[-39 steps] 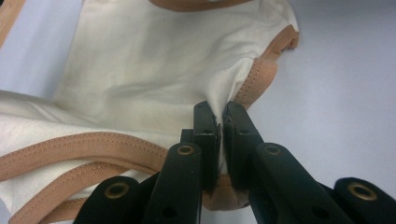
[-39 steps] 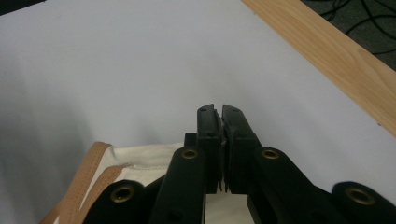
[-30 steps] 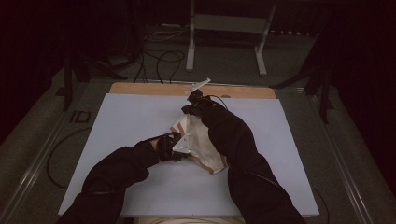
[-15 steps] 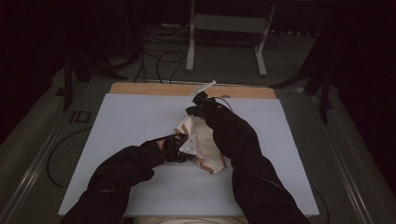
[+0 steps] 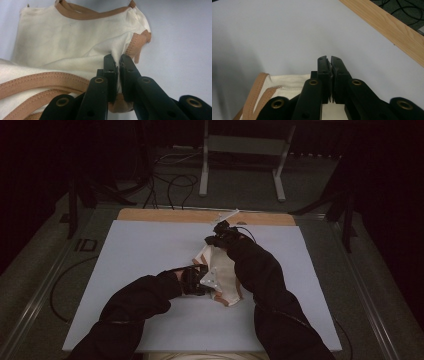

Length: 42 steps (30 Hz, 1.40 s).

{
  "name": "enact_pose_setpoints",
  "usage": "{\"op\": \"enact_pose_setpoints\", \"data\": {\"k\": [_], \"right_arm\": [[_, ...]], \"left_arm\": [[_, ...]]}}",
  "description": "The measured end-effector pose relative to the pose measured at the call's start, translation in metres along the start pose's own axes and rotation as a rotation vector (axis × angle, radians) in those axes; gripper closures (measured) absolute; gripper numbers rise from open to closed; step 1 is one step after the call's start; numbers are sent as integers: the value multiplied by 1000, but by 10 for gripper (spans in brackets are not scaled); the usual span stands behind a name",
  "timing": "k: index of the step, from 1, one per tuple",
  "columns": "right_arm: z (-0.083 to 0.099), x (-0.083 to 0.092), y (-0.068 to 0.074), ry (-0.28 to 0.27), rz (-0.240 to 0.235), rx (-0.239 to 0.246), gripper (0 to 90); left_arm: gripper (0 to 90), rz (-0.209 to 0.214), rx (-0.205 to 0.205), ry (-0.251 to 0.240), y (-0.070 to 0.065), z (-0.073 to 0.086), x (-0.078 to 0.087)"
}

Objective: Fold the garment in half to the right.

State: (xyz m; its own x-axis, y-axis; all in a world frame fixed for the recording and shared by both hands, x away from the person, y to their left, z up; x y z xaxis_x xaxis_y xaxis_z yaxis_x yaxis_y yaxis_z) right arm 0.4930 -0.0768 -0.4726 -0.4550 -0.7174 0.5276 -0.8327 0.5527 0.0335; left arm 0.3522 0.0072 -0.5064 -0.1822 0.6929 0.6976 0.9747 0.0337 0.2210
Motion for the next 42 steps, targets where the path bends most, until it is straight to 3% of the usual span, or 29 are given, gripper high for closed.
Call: {"op": "enact_pose_setpoints", "data": {"k": [32,42], "right_arm": [[31,35,-23,-23,55,-32,875],[45,41,-28,-38,70,-50,875]], "left_arm": [[855,55,-14,14,-3,-16,-27],[853,68,-36,40,-6,-22,-36]]}}
Point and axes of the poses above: each handheld gripper's, and its own axes: x roughly backward along the jaws, z roughly out of its underside, y roughly to its left, the point moved 5 cm from there along -x, roughly forward along the jaws, and after that the axes turned 12 degrees about -y, right-handed, at the moved point
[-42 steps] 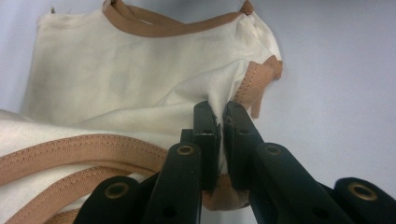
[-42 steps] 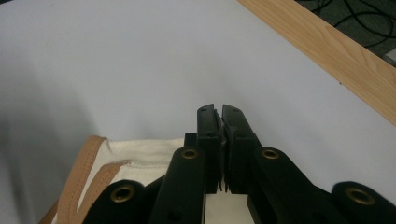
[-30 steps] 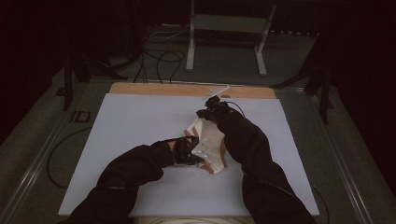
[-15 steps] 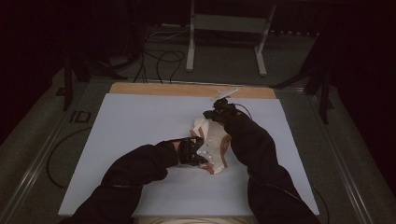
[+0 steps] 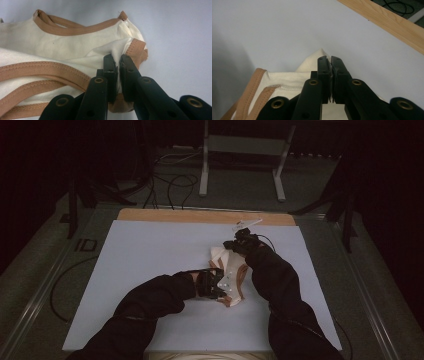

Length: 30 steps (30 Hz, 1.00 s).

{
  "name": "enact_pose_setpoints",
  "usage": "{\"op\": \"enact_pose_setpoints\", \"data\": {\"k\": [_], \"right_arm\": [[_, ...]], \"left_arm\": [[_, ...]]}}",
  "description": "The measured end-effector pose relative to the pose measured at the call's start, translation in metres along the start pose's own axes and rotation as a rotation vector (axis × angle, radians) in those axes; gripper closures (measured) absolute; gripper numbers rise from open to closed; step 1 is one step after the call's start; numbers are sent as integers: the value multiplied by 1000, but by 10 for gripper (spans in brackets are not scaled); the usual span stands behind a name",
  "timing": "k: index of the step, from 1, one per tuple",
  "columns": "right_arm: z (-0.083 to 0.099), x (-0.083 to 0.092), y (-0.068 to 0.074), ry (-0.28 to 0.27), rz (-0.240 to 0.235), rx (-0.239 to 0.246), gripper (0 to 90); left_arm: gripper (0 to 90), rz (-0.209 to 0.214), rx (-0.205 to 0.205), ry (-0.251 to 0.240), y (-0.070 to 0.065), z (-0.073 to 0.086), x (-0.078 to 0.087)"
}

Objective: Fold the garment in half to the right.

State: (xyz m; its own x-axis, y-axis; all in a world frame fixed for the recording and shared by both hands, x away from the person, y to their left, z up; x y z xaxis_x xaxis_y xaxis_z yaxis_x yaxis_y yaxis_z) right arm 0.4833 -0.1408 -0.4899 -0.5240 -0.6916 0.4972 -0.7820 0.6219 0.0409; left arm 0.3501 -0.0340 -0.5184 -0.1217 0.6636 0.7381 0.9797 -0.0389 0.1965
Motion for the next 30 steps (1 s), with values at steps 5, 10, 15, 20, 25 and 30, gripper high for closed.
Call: {"op": "enact_pose_setpoints", "data": {"k": [5,10,15,20,25,30], "right_arm": [[6,2,-6,2,13,-7,875],[10,5,-11,-7,20,-14,874],[13,5,-18,-8,32,-16,874],[18,4,-25,-4,51,-22,872],[25,3,-32,-5,68,-46,870],[32,1,-38,8,77,-53,870]], "left_arm": [[853,0,6,4,1,-4,-5],[853,2,17,2,3,-7,-6],[853,2,46,-10,7,-12,-11],[853,-8,64,-7,10,-16,-18],[850,-13,89,-3,12,-20,-27],[849,-12,100,5,13,-21,-35]]}}
Point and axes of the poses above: each handheld gripper's, and its own axes: x roughly backward along the jaws, z roughly out of its underside, y roughly to its left, the point moved 5 cm from there along -x, roughly forward along the jaws, and after that the axes turned 12 degrees about -y, right-handed, at the moved point
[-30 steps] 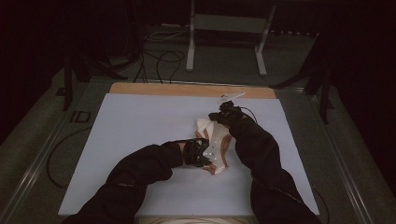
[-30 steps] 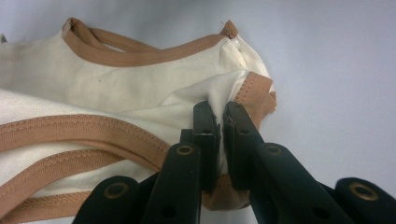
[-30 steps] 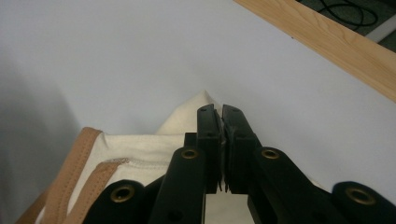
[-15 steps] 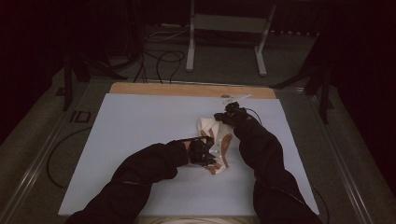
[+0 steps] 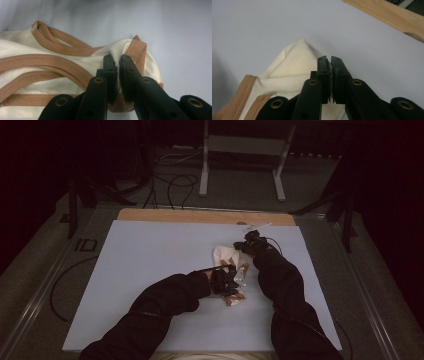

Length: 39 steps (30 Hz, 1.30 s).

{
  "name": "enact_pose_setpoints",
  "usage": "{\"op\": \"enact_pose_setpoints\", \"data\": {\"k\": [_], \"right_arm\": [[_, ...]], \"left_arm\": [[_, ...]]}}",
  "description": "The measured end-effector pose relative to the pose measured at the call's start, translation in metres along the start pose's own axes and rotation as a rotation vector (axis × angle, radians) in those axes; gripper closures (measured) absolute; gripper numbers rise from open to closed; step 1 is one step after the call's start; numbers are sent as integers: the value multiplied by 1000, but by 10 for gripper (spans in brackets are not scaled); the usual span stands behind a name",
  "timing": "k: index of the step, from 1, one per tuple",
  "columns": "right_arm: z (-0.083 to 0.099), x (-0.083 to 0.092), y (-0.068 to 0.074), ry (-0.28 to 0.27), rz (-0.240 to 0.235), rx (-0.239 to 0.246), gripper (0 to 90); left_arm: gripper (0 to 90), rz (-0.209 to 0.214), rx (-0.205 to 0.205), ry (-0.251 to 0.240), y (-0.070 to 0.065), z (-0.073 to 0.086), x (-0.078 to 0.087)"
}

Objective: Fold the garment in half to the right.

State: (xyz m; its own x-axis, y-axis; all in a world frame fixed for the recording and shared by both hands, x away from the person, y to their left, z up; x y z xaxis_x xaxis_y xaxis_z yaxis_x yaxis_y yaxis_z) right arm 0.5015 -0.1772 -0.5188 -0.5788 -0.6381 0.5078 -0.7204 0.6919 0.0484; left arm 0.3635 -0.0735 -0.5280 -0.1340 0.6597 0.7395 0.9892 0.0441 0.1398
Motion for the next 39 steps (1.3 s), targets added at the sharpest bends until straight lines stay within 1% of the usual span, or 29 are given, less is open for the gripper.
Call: {"op": "enact_pose_setpoints", "data": {"k": [6,8,9,10,11,13,16,17,19,20,21,22,23,24,25,26,27,28,30,31,32,33,34,35,36,37,38,39], "right_arm": [[7,-4,-4,14,4,-5,870],[10,-5,-6,20,5,-19,867],[11,-5,-7,16,8,-21,864],[11,-5,-7,16,8,-21,864],[13,-6,-7,25,12,-20,864],[14,-7,-8,30,13,-22,864],[17,-9,-8,42,16,-27,856],[18,-10,-8,42,14,-28,844],[18,-10,-8,43,12,-38,791],[17,-9,-8,43,11,-48,735],[16,-9,-8,40,14,-46,706],[15,-7,-9,39,15,-50,656],[14,-6,-8,41,13,-55,628],[13,-5,-8,46,14,-51,597],[12,-4,-8,45,20,-46,571],[9,-2,-8,43,28,-47,543],[9,-2,-8,43,28,-47,543],[5,1,-8,30,33,-58,503],[-1,4,-8,18,38,-66,488],[-1,4,-8,18,38,-66,488],[-8,9,-5,5,34,-60,473],[-8,9,-5,5,34,-60,473],[-13,12,-2,0,32,-49,461],[-15,13,0,-3,29,-47,461],[-19,15,4,-5,28,-42,461],[-19,15,4,-5,28,-42,461],[-25,19,13,-4,15,-19,457],[-27,19,15,-3,10,-16,455]], "left_arm": [[827,6,8,6,0,-1,-5],[818,14,17,5,0,-1,-6],[801,20,27,-2,0,-1,-6],[787,20,27,-2,0,-1,-6],[765,29,37,-10,0,-1,-7],[742,29,33,-15,0,-2,-8],[718,32,41,-19,-1,-3,-10],[706,35,49,-21,-1,-4,-10],[642,36,46,-29,-3,-6,-9],[577,36,46,-29,-3,-6,-9],[548,33,34,-39,-6,-8,-5],[489,23,32,-41,-7,-8,-2],[454,12,29,-49,-8,-9,1],[420,5,29,-57,-9,-10,4],[380,-10,32,-75,-10,-12,8],[353,-13,37,-81,-10,-13,10],[337,-13,37,-81,-10,-13,10],[291,-17,41,-96,-12,-16,18],[242,-18,41,-113,-15,-18,26],[213,-18,41,-113,-15,-18,26],[176,-16,58,-132,-16,-20,36],[153,-16,58,-132,-16,-20,36],[101,-14,61,-159,-17,-19,47],[85,-10,79,-179,-16,-18,55],[63,-10,95,-184,-15,-17,59],[54,-10,95,-184,-15,-17,59],[7,-5,126,-214,-14,-13,69],[0,-24,132,-222,-12,-9,76]]}}
Point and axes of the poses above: each handheld gripper's, and its own axes: x roughly backward along the jaws, z roughly out of its underside, y roughly to its left, the point moved 5 cm from there along -x, roughly forward along the jaws, and after that the axes turned 12 degrees about -y, right-handed, at the moved point
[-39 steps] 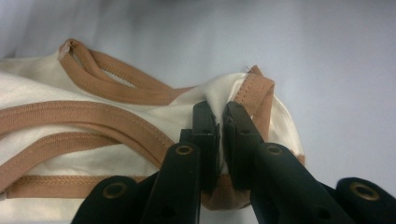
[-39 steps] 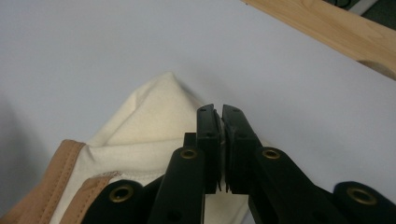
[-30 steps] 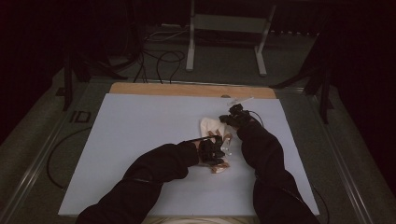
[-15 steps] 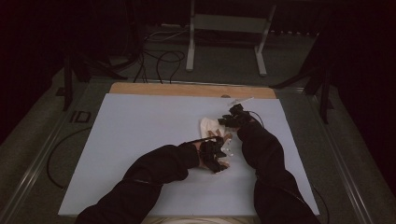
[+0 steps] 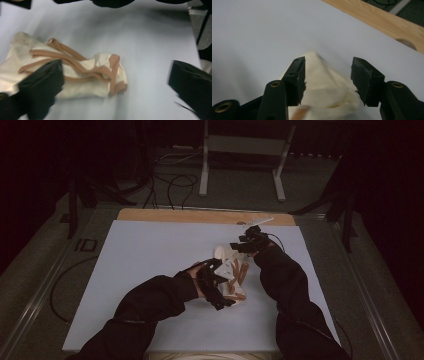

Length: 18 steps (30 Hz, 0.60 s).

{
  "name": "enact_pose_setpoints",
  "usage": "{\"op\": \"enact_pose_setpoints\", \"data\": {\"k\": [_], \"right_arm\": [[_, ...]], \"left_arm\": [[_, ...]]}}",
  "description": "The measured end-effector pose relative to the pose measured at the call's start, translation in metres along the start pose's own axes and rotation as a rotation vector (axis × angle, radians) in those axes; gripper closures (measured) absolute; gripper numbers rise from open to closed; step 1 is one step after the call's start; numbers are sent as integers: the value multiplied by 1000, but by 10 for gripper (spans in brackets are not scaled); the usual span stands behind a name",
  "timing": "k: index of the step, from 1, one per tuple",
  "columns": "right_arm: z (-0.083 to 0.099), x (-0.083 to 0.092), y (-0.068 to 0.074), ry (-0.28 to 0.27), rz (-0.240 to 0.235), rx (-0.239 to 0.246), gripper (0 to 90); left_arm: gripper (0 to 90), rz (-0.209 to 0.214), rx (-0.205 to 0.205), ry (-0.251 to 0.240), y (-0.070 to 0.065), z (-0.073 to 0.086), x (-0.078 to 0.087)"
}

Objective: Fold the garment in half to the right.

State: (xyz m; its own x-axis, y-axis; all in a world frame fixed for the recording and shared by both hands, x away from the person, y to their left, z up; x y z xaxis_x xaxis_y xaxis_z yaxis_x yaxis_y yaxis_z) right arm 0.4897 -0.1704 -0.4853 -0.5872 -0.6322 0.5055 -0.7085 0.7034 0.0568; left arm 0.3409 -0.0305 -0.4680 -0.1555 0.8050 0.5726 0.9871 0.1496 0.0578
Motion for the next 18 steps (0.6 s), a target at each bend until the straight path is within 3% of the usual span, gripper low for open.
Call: {"op": "enact_pose_setpoints", "data": {"k": [4,6,9,11,12,13,14,15,18], "right_arm": [[-8,6,20,-2,-37,21,450],[-8,8,30,0,-57,39,449],[-3,9,45,12,-84,55,449],[2,8,51,26,-89,59,449],[3,7,52,31,-90,67,451],[6,5,53,38,-92,71,457],[6,5,53,38,-92,71,457],[10,1,54,51,-88,67,457],[15,-4,54,66,-89,63,465]], "left_arm": [[0,-34,56,-45,6,12,21],[0,-41,59,-49,7,15,25],[0,-94,100,-56,9,41,39],[0,-118,133,-59,9,56,44],[0,-118,133,-59,9,56,44],[0,-124,151,-65,7,70,49],[0,-124,151,-65,7,70,49],[0,-134,153,-67,4,83,52],[0,-149,147,-39,1,100,56]]}}
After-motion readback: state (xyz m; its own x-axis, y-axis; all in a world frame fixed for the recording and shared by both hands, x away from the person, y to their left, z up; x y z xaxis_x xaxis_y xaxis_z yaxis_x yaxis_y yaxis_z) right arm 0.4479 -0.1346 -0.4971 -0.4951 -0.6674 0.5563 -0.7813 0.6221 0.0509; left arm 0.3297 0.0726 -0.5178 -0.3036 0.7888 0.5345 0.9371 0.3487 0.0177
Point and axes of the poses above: each handheld gripper's, and its own axes: x roughly backward along the jaws, z roughly out of its underside, y roughly to its left, the point moved 5 cm from there along -x, roughly forward along the jaws, and after that the axes turned 12 degrees about -y, right-handed, at the moved point
